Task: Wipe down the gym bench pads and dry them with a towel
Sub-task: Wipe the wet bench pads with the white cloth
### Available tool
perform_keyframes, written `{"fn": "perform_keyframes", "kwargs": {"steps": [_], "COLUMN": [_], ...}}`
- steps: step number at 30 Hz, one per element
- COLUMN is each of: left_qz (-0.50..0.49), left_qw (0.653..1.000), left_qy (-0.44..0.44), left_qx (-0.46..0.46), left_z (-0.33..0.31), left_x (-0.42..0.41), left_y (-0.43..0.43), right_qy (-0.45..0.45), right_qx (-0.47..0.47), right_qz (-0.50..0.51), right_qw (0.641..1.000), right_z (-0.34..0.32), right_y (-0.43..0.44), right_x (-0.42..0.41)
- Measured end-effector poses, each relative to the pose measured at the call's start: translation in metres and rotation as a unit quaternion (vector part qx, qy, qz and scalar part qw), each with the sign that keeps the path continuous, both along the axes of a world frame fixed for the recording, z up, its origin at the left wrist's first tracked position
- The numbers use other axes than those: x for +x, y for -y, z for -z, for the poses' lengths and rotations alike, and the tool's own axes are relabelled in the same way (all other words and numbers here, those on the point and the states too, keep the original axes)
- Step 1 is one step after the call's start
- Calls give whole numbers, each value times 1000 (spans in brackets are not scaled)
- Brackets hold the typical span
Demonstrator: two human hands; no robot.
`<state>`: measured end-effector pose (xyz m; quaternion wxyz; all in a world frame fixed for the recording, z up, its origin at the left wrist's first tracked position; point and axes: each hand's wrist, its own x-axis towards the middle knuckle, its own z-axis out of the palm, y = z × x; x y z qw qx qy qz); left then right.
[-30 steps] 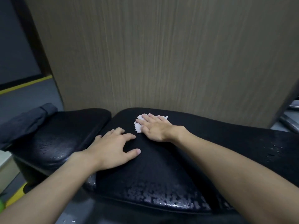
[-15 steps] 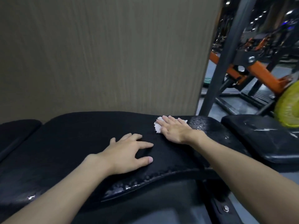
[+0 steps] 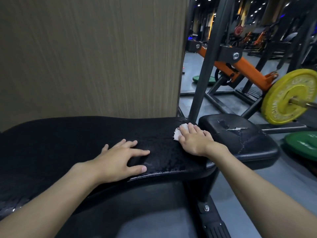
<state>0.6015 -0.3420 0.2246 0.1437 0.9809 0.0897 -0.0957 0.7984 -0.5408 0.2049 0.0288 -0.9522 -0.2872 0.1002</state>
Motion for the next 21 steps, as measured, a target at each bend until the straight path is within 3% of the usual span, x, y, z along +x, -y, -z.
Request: {"fn": "perform_keyframes", "kwargs": {"steps": [4, 10, 21], "left_qz": [7, 55, 106], "left_qw": [1000, 997, 990], "left_qy": [2, 45, 74], "left_qx": [13, 32, 62], "left_z": [1, -1, 0], "left_x": [4, -20, -97], "left_y": [-1, -27, -124], "right_qy": [22, 8, 12], "right_qx": [9, 20, 0], "right_qz": [-34, 37, 53], "right_qw": [999, 999, 999], "right_z": [0, 6, 6], "right_y": [15, -4, -127], "right_x": [-5, -23, -113]}}
